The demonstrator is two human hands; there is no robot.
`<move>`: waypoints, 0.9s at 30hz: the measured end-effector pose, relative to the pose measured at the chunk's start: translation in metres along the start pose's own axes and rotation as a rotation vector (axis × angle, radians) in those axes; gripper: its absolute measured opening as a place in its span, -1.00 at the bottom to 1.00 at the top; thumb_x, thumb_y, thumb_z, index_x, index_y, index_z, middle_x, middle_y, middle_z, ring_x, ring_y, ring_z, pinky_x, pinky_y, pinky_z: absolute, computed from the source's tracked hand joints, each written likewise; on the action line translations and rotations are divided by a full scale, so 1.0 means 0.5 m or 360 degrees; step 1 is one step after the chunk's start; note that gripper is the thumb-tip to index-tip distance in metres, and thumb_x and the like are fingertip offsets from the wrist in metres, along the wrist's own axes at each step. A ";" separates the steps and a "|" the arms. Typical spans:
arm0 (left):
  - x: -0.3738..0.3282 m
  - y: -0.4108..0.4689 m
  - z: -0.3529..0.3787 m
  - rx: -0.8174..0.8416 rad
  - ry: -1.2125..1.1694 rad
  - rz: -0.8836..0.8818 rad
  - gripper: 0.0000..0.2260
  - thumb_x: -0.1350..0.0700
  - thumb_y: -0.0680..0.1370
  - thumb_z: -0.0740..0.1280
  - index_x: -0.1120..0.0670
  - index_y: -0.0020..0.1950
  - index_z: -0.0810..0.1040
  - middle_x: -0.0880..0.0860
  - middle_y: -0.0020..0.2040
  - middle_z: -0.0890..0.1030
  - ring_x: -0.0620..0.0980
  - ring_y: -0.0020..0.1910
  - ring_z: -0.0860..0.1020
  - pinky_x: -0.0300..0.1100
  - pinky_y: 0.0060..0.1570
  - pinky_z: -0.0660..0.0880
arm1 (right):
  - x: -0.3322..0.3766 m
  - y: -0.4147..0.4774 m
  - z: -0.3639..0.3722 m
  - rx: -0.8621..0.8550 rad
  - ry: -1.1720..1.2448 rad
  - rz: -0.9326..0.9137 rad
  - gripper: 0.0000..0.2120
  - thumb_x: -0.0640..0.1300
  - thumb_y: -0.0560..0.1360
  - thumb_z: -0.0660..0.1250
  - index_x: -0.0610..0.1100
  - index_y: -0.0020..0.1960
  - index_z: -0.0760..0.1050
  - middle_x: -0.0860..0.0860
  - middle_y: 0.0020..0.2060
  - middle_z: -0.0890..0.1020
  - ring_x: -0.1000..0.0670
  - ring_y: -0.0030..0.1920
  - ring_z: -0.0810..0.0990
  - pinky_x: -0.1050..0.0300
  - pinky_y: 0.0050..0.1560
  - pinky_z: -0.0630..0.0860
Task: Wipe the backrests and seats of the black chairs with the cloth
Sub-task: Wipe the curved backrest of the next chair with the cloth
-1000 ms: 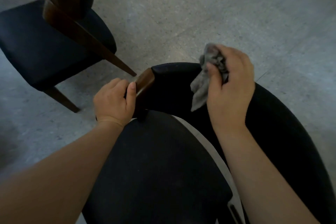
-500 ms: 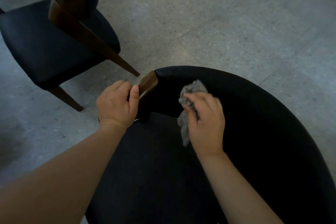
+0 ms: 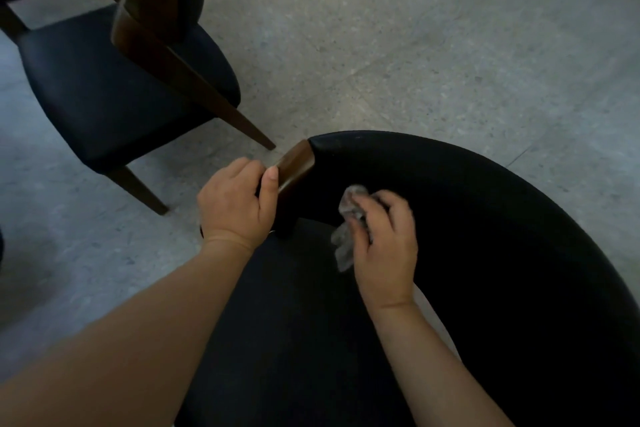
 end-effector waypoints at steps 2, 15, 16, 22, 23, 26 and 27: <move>0.001 0.000 0.002 0.0003 -0.0003 -0.0005 -0.57 -0.07 0.64 -0.01 0.10 -0.22 0.50 -0.01 -0.30 0.40 0.00 -0.35 0.40 -0.10 -0.35 0.35 | -0.036 -0.055 0.068 0.0361 0.0130 0.0173 -0.71 -0.10 0.56 0.24 -0.05 0.26 0.53 -0.04 0.17 0.51 0.00 0.10 0.53 0.06 0.11 0.56; 0.004 0.001 0.002 0.0016 -0.0001 -0.0008 -0.56 -0.08 0.64 -0.01 0.10 -0.22 0.52 0.02 -0.30 0.44 -0.01 -0.35 0.40 -0.07 -0.36 0.37 | 0.007 0.006 -0.039 -0.0297 0.0027 -0.0029 -0.70 -0.24 0.47 0.36 -0.20 0.20 0.57 -0.09 0.14 0.47 -0.04 0.11 0.49 0.28 0.15 0.38; 0.003 0.001 0.002 0.0020 -0.0003 -0.0010 -0.56 -0.08 0.64 -0.01 0.10 -0.22 0.51 0.01 -0.29 0.44 -0.01 -0.35 0.40 -0.07 -0.36 0.37 | 0.003 0.001 -0.022 -0.0255 -0.0014 -0.0061 -0.70 -0.24 0.46 0.36 -0.20 0.19 0.58 -0.10 0.13 0.49 -0.06 0.10 0.51 0.26 0.13 0.40; 0.003 -0.001 0.002 -0.0002 -0.0001 0.0001 -0.55 -0.08 0.64 -0.02 0.12 -0.22 0.52 0.03 -0.30 0.45 0.00 -0.35 0.41 -0.09 -0.35 0.34 | -0.039 -0.048 0.069 0.0041 0.0021 0.0091 -0.70 -0.30 0.43 0.39 -0.17 0.15 0.61 -0.11 0.09 0.55 -0.08 0.12 0.53 0.11 0.13 0.52; 0.003 0.000 0.003 0.0001 0.0004 -0.0002 -0.54 -0.08 0.64 -0.02 0.12 -0.22 0.52 0.03 -0.30 0.44 0.00 -0.35 0.40 -0.11 -0.35 0.32 | -0.046 -0.055 0.083 0.0157 0.0058 0.0150 -0.69 -0.31 0.45 0.40 -0.16 0.18 0.61 -0.10 0.10 0.55 -0.05 0.15 0.51 0.07 0.16 0.54; 0.003 -0.001 0.003 -0.0002 0.0005 -0.0007 -0.55 -0.07 0.64 -0.02 0.11 -0.23 0.52 0.00 -0.31 0.41 -0.03 -0.35 0.38 -0.15 -0.32 0.27 | -0.058 -0.084 0.099 0.0410 0.0155 0.0374 -0.71 -0.26 0.50 0.39 -0.12 0.21 0.61 -0.04 0.14 0.53 -0.01 0.21 0.49 -0.02 0.24 0.51; 0.003 -0.001 0.003 -0.0011 0.0002 -0.0002 -0.56 -0.07 0.64 -0.01 0.11 -0.23 0.51 -0.01 -0.31 0.40 -0.03 -0.35 0.37 -0.15 -0.32 0.26 | -0.052 -0.089 0.088 0.0401 0.0190 0.0431 -0.72 -0.23 0.51 0.40 -0.11 0.22 0.60 -0.02 0.15 0.52 -0.01 0.23 0.49 -0.04 0.24 0.51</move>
Point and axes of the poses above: each hand's wrist, its own y-axis towards the middle knuckle, its own z-axis out of the palm, x = y × z, the point moved 6 cm from there along y, towards the middle knuckle
